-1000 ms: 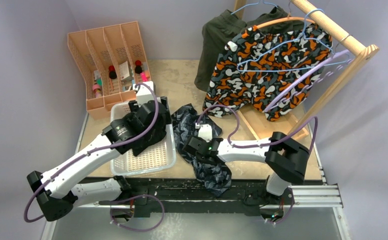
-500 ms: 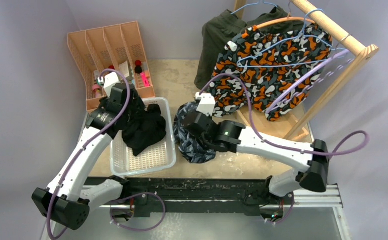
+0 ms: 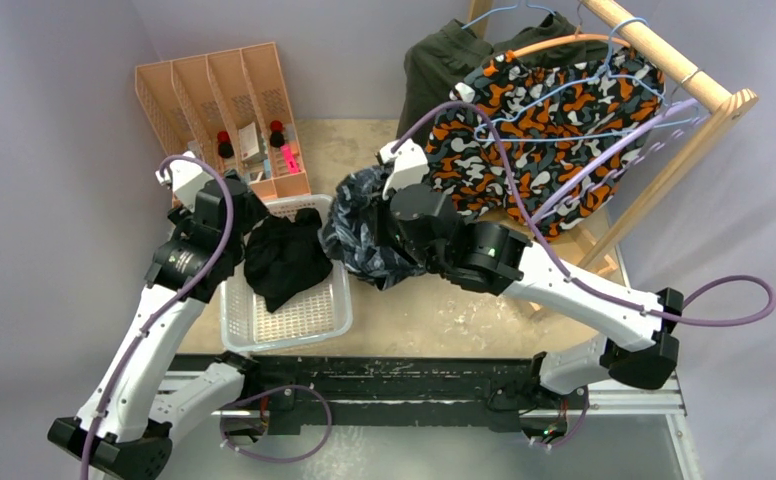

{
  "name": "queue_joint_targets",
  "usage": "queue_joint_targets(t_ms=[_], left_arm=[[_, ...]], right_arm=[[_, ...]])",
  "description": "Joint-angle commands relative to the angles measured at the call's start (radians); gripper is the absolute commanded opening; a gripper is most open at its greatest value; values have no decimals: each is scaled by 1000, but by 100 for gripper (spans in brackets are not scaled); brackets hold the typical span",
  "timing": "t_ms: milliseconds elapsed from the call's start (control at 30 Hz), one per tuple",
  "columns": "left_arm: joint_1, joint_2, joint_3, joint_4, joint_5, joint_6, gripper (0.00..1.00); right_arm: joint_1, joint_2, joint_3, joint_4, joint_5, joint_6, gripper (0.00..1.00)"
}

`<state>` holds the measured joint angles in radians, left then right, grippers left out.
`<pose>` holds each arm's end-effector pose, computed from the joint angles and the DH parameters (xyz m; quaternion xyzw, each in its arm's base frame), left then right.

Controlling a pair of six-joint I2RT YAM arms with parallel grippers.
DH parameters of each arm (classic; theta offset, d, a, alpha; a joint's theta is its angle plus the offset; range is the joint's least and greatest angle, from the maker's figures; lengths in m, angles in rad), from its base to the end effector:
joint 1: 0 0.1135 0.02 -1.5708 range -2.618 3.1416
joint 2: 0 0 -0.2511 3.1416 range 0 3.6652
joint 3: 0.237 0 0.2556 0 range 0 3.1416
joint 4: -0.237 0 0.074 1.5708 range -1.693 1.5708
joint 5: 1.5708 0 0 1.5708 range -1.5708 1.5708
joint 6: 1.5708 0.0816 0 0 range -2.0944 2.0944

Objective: Remove the shorts from the hanger
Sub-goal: Pick up the shorts at the center of the board, then place the shorts in the basket.

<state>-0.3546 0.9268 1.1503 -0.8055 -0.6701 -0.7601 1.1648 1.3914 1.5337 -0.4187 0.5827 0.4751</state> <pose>0.2178 -0.0266 0.3521 -0.3202 0.7829 0.0086 0.5334 0.1792 0.3032 0.4164 -0.0953 0.7777 0.2659 0.5616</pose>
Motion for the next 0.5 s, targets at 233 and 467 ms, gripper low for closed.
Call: queue_joint_targets(t_ms=[233,467], left_arm=[[5,-127,19,-92,-290,-131,80],[5,-196,26,-129,-352,-169,81]], right_arm=[[3,96,380,203,-235,-301,0],[3,207,399,219,-321,-317,0]])
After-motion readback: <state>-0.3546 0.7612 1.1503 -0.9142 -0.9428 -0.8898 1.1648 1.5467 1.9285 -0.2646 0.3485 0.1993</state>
